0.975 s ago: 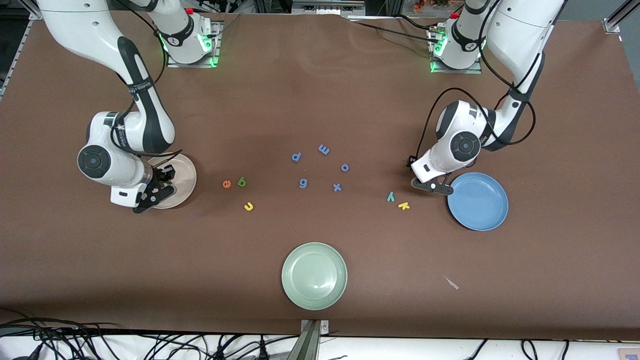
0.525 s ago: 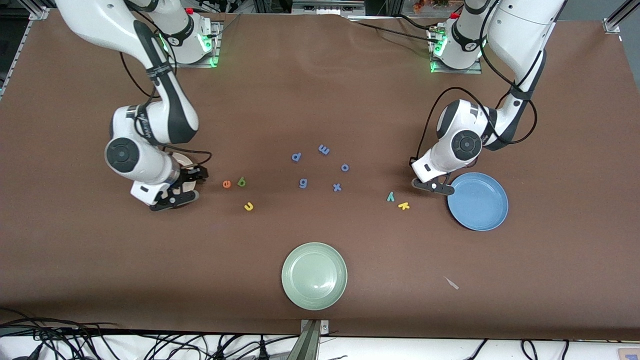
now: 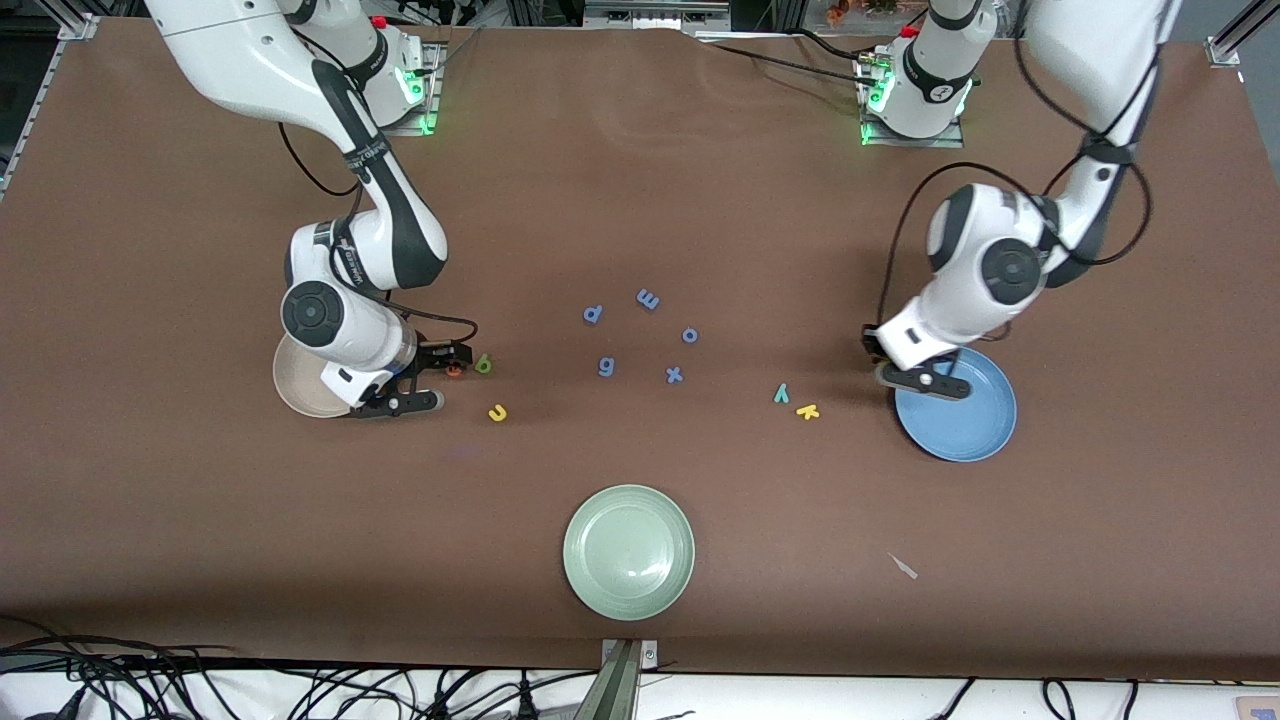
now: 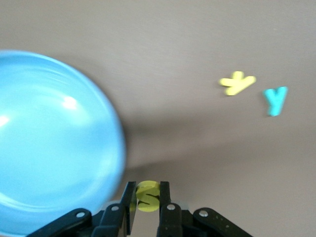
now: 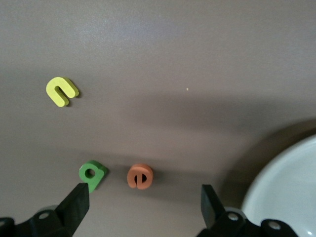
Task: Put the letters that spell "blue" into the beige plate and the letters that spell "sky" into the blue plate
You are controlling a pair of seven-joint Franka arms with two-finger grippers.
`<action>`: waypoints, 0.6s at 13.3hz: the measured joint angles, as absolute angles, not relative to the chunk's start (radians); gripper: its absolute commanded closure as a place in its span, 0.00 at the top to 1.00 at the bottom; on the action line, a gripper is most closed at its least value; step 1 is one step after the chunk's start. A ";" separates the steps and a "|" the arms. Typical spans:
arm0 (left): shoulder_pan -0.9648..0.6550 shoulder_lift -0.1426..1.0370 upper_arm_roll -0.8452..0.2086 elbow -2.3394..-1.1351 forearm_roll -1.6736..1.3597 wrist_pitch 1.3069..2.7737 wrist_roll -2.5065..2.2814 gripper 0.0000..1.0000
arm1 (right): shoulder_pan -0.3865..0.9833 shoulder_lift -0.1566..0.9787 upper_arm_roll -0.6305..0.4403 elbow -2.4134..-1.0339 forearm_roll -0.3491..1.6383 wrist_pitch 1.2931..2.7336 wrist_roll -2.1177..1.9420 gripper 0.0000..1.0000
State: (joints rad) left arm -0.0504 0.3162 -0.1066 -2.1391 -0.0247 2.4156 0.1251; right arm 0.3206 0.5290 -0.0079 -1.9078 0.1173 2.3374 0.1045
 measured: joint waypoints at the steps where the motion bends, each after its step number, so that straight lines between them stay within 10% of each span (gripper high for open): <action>1: -0.010 0.317 -0.102 -2.143 -0.025 2.416 0.202 0.00 | 0.324 0.538 -0.006 -1.908 0.117 2.344 0.109 1.00; 3: 0.036 0.341 -0.087 -2.152 -0.025 2.438 0.310 0.18 | 0.329 0.555 -0.006 -1.909 0.117 2.367 0.112 0.99; 5: 0.041 0.378 -0.070 -2.151 -0.025 2.487 0.369 0.85 | 0.330 0.571 -0.006 -1.916 0.117 2.391 0.111 0.88; 8: 0.037 0.394 -0.072 -2.137 -0.025 2.502 0.379 0.85 | 0.330 0.575 -0.006 -1.920 0.117 2.398 0.109 0.66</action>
State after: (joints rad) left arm 0.0368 0.3937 -0.0721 -2.1375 -0.0247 2.5020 0.3786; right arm 0.3300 0.5748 -0.0062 -1.9203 0.1174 2.3985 0.1091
